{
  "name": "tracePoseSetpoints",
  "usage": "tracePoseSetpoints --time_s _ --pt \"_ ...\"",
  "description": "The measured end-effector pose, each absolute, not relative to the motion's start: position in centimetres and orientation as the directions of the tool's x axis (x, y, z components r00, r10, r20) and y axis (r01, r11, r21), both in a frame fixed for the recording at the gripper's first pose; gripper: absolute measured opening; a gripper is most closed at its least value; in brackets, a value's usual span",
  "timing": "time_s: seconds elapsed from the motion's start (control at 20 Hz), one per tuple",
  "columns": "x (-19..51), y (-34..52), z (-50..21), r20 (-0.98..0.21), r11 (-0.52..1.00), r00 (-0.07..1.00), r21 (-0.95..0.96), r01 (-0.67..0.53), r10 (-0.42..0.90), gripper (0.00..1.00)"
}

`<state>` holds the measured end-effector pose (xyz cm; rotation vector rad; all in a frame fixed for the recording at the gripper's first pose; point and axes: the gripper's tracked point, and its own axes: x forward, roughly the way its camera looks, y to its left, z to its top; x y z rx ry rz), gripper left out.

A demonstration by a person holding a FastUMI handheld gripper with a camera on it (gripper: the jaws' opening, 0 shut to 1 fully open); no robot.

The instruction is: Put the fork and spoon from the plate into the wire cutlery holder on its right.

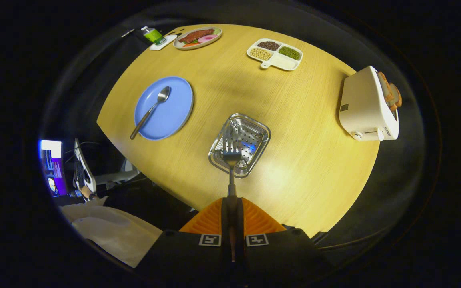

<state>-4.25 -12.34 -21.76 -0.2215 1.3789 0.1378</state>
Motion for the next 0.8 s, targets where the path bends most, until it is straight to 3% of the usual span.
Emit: tracePoseSetpoints --time_s 0.5,0.8 --pt "-1.8 -13.9 -24.7 -0.993 0.953 0.009 -0.117 -0.278 -0.119 0.08" --pt "-0.1 -12.9 -25.2 -0.996 0.959 0.026 -0.090 -0.270 -0.086 0.13"
